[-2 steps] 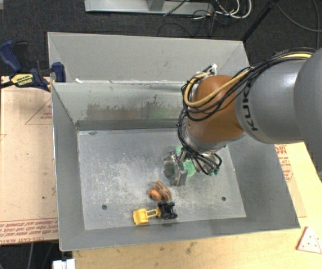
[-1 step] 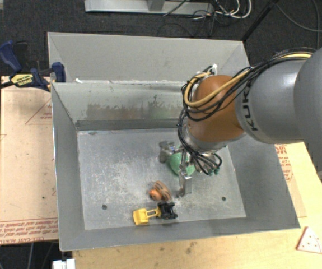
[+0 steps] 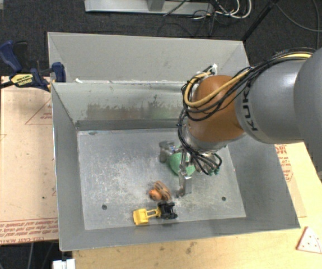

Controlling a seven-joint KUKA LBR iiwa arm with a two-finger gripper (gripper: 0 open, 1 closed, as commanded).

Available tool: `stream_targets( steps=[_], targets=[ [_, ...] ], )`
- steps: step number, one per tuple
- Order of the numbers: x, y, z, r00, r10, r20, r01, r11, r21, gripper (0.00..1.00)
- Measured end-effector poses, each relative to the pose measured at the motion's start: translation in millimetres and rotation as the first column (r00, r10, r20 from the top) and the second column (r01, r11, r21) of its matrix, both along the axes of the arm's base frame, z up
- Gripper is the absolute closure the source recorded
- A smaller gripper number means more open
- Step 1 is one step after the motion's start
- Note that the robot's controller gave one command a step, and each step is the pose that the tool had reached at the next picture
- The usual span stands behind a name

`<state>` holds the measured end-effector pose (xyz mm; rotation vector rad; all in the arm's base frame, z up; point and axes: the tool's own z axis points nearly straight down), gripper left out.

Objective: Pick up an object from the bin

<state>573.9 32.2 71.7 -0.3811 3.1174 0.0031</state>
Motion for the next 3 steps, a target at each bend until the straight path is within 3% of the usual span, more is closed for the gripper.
stream_targets(
  steps=[1, 3],
  targets=[
    [3.6, -5.9, 0.3, 1.0, -0.017, 0.001, 0.017, 1.0, 0.001, 0.0],
    [5.3, -55.9, 20.4, 0.996, -0.09, 0.001, 0.09, 0.996, -0.001, 0.0]
  ],
)
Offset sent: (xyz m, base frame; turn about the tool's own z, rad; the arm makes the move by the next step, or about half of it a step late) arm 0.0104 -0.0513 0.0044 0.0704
